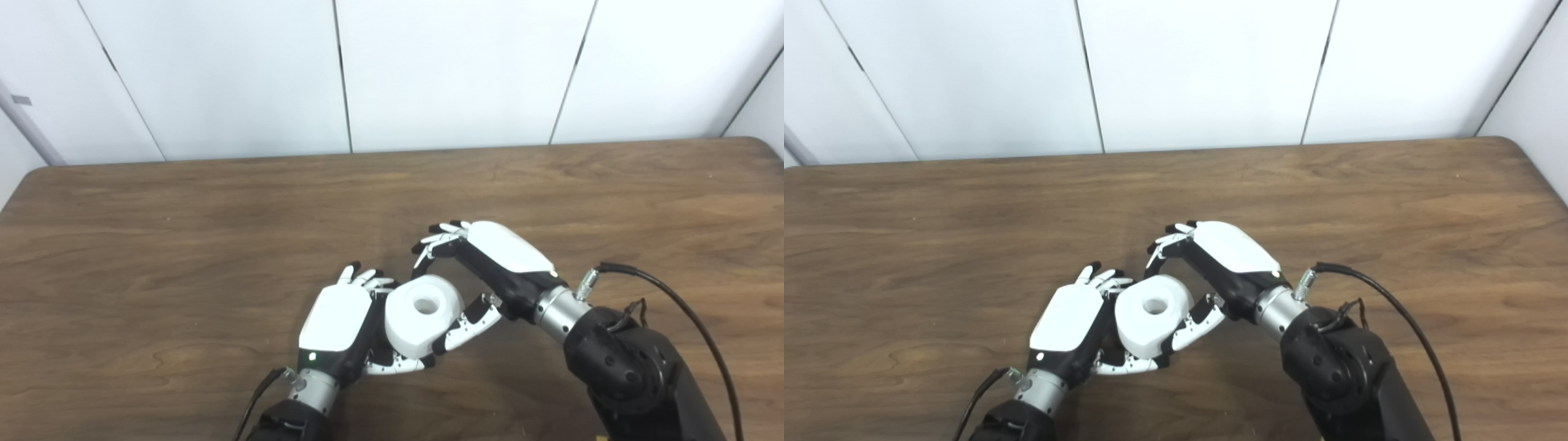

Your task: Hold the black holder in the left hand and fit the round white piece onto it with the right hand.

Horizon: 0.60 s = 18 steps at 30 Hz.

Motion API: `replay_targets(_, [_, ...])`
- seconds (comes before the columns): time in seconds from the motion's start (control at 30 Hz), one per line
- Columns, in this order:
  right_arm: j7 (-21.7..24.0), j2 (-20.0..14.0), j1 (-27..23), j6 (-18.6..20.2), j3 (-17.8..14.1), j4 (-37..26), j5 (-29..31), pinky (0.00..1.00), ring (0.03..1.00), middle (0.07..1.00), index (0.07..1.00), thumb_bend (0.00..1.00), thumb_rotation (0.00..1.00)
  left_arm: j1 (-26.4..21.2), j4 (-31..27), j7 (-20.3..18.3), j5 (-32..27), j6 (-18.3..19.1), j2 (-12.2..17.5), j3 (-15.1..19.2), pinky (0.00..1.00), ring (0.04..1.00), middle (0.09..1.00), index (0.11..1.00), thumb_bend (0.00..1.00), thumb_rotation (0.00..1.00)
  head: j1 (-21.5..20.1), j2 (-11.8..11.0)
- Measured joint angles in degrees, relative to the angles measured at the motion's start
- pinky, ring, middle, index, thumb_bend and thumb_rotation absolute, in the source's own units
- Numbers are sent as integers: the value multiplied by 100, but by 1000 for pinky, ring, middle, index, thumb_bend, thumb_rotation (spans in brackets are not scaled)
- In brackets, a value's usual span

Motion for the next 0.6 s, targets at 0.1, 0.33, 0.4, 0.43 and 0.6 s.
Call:
replay_targets(0.1, [99,-54,0,5,25,69,-5,1000,978,863,672,993,294,-3,0,0,0,6,0,-4,998,893,791,485,521,47,0,0])
replay_targets(0.33, [279,-85,1,51,61,85,-207,1000,1000,903,752,1000,332,-5,0,-3,0,10,1,-6,1000,896,795,485,521,47,-26,-9])
replay_targets(0.4, [305,-84,1,51,60,85,-244,1000,1000,910,762,1000,333,-8,0,-7,0,14,1,-6,1000,895,795,485,521,47,-35,0])
replay_targets(0.43, [313,-84,1,51,60,85,-257,1000,1000,915,768,1000,334,-9,0,-8,0,15,1,-7,1000,895,795,485,521,47,-35,0])
replay_targets(0.6, [351,-85,1,51,48,84,-280,1000,1000,938,798,1000,344,-10,0,-8,0,17,4,-12,999,891,791,485,521,47,-70,-9])
